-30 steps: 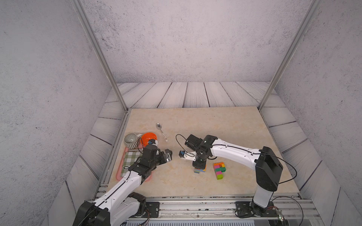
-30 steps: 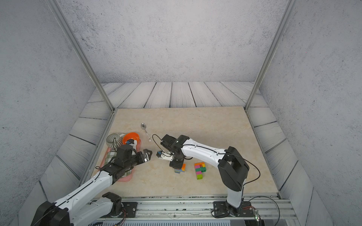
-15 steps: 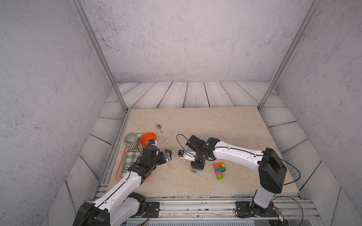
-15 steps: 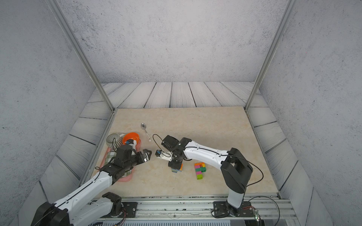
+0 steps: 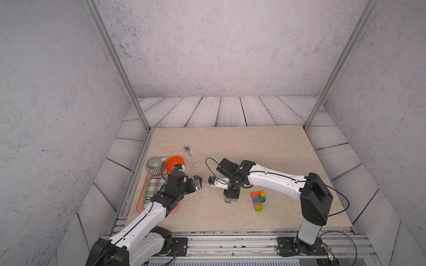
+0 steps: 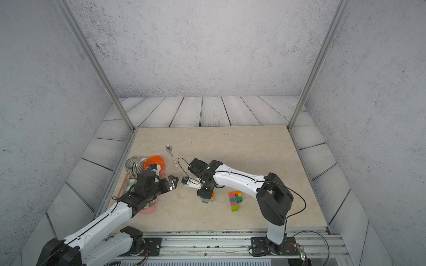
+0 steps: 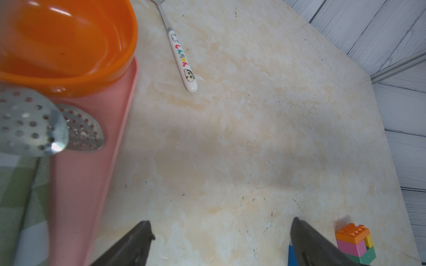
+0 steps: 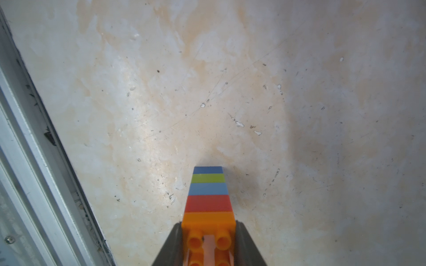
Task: Assemble the letter p with lego
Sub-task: Assemble the lego brick with the lego brick, then adjust the lego brick at the center of the board.
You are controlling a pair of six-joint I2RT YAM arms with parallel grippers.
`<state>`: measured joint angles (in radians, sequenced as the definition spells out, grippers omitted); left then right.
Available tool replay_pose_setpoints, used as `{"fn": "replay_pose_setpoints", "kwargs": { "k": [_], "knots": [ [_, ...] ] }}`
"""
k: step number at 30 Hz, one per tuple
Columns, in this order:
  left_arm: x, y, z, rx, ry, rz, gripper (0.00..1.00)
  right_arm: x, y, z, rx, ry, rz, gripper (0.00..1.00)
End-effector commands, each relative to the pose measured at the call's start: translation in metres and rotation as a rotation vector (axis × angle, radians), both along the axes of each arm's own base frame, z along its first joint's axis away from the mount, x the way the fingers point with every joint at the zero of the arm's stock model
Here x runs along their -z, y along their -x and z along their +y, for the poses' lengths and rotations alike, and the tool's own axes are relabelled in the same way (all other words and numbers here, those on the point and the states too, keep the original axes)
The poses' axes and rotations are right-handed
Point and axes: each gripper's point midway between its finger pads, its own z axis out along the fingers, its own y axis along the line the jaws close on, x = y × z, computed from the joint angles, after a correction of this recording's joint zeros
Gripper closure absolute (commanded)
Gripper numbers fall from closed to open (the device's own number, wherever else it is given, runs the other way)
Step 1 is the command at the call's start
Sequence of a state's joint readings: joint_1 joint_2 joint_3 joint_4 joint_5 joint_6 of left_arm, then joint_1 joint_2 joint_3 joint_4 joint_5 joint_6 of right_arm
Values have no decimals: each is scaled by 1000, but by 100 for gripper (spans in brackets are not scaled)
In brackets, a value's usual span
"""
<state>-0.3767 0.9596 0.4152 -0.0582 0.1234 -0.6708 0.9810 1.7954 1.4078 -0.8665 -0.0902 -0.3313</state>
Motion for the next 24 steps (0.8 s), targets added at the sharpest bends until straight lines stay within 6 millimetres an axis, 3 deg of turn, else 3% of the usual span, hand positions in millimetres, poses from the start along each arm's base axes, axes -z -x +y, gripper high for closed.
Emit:
{"fn": "replay_pose_setpoints", "kwargs": {
  "k": [1,5,10,19,24],
  "knots": [
    [4,3,6,-16,-13,5,2,16,17,-17,-15,103,69,58],
    [3,3,7,-19,-14,-1,2,8,14,-13,-10,79,56,42],
    [2,4,11,-36,-21,-4,2,9,13,-10,-10,73,59,39],
    [3,5,22,-79,-36,-1,2,28,12,-4,-22,88,96,46],
    [1,7,30,-114,-45,-10,2,29,12,-1,-18,73,125,60]
  ]
}}
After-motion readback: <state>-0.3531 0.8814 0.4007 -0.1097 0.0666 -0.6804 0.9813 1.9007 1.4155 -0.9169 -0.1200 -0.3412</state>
